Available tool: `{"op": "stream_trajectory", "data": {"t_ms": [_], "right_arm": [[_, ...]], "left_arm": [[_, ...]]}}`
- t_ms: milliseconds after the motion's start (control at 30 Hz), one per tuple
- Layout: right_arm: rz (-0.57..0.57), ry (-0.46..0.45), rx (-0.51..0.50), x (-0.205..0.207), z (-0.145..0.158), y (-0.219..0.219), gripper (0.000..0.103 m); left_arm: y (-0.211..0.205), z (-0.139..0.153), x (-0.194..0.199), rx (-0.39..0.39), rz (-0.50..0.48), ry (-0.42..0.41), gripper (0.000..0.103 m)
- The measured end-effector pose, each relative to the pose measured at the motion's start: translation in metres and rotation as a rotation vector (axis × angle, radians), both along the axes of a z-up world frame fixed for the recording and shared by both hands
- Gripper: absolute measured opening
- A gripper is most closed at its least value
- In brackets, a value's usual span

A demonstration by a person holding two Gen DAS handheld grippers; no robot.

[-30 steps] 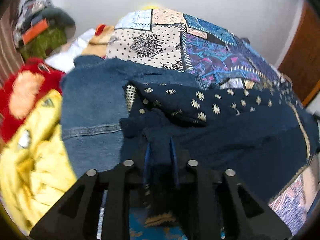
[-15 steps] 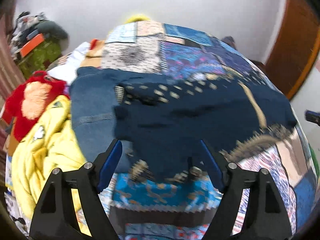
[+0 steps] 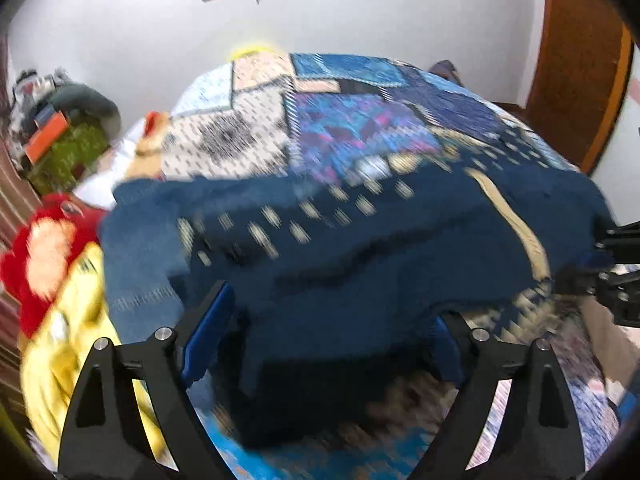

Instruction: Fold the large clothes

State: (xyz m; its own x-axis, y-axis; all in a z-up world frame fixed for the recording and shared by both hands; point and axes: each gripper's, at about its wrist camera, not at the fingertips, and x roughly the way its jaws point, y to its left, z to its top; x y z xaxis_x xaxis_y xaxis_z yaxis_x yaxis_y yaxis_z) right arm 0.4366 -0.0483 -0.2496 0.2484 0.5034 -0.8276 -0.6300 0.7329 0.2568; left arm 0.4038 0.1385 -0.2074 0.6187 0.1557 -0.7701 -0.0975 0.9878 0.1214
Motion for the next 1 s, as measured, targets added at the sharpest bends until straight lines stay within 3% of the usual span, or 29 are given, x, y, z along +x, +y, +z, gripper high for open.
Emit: {"op": "stream_trajectory", "data": {"t_ms": [133,267,367,533,700,833,900,1000], "right_arm": [[0.047,0.052,0.021,0.047,0.018,0.01,0.014],[-0.07,-0.123,-0.058,0.091,0.054,0.008,0.014],[-0.237,-0.141,-0.046,0.122,0.069,-0.01,0.014],[-0.267,-0.192,-0.001,0.109,0.081,-0.024,0.014],[-0.123,-0.187,-0.006,0.066,0.072,-0.002,0.014],[-0.002,-0.141,-0.022,0.034,0.044,0.024,0.014],[0.028,-0.108,-0.046,0.028,0.024,0.032,0.014],[0.038,-0.148,-0.09,0.022,0.002,0.033,0.014]], "left_arm": [[0.03,0.009,0.054,0.056,0.039,0.046,0.09],[0.055,0.04,0.09,0.046,0.129,0.004,0.09],[0.061,0.068,0.095,0.096,0.2,-0.076,0.09],[0.063,0.09,0.074,0.105,0.184,-0.132,0.09],[0.039,0.068,0.05,0.043,0.056,-0.051,0.09],[0.005,0.032,0.027,-0.02,-0.052,0.02,0.09],[-0.008,0.012,0.019,-0.044,-0.083,0.059,0.09],[-0.015,-0.02,0.011,-0.025,-0.084,0.104,0.091]]}}
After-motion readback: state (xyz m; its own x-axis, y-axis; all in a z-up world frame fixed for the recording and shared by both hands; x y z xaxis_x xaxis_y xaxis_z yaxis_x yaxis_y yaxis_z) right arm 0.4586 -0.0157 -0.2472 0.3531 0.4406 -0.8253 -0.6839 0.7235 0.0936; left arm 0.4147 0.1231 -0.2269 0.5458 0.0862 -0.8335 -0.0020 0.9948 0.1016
